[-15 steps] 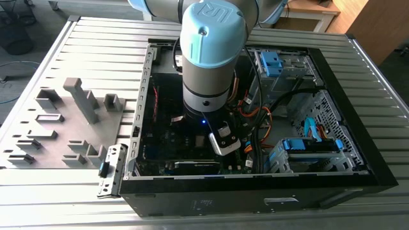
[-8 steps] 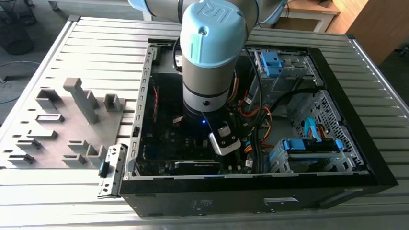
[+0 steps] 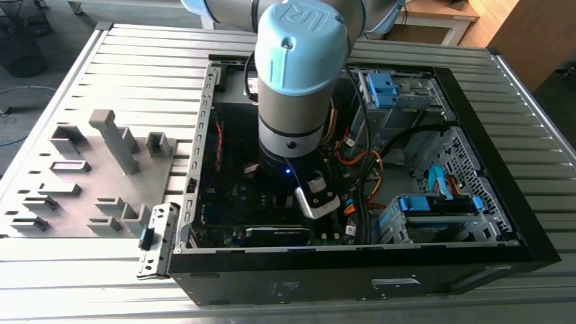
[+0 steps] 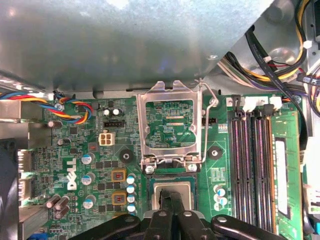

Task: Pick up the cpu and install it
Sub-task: 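Place the cpu into insertion slot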

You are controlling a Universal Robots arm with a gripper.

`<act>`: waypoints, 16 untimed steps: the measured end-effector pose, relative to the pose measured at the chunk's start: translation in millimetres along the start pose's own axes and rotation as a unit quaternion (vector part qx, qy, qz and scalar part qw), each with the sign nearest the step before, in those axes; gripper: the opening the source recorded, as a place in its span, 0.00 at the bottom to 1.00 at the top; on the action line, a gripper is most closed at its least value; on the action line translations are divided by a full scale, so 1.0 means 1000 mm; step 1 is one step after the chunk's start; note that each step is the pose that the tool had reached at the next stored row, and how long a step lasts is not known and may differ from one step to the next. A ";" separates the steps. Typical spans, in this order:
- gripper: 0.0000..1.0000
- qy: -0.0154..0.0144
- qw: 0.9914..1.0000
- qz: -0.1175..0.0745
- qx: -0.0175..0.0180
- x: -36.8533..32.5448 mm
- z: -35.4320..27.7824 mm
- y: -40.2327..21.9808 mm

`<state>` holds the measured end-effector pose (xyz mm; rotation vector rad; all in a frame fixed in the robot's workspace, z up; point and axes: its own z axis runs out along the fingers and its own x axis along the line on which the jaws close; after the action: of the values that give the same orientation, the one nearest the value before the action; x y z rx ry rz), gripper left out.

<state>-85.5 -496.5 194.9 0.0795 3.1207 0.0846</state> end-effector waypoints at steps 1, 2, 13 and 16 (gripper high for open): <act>0.10 0.000 1.000 0.000 0.000 -0.0003 0.0000 0.0000; 0.10 0.000 1.000 0.000 0.000 -0.0003 0.0001 0.0000; 0.10 0.000 1.000 0.000 0.000 -0.0005 -0.0016 0.0003; 0.10 0.000 1.000 0.000 0.000 -0.0006 -0.0125 0.0008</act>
<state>-85.0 -496.4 207.4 0.0797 3.1205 0.0851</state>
